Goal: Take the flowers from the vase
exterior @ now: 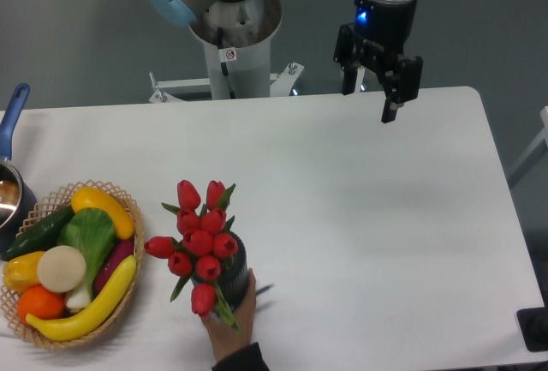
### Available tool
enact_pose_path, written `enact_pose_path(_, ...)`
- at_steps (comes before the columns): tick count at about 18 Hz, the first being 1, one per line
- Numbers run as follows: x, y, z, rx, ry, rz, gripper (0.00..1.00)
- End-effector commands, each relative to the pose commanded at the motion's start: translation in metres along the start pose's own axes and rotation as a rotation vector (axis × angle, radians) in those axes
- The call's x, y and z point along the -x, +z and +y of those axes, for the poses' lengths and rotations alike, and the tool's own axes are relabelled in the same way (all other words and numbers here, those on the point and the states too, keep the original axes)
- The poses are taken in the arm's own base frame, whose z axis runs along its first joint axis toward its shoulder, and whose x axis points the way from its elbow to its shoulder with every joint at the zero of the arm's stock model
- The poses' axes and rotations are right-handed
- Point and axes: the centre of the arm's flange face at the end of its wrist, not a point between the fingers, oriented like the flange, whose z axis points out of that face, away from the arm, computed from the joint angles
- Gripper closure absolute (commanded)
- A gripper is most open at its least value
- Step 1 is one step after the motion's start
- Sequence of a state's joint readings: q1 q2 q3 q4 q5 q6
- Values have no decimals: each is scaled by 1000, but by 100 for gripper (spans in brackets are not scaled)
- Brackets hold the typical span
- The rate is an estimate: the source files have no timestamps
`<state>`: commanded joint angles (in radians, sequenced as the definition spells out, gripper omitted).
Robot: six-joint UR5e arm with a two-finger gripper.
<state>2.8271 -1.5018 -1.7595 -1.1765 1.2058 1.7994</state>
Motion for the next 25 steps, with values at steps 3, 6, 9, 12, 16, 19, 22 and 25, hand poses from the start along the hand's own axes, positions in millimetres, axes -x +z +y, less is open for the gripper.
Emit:
enact_pose_path(3,-3,3,1,0,-4,6,0)
enact_pose_path(6,-4,3,-1,-4,-44,8,0)
enact_pose_path(9,-7,6,-1,-4,-73,15,0)
enact_pose_path(12,-9,9,-1,-7,-79,21,0)
enact_pose_path(16,-10,22,-10,-128,-280,38,0)
enact_pose_path(19,-22,42,-23,-187,-346,88,0)
enact_pose_path(22,-37,61,-32,-258,-358,132,0)
enact_pose_path(25,-44,76,-36,-343,-372,152,0)
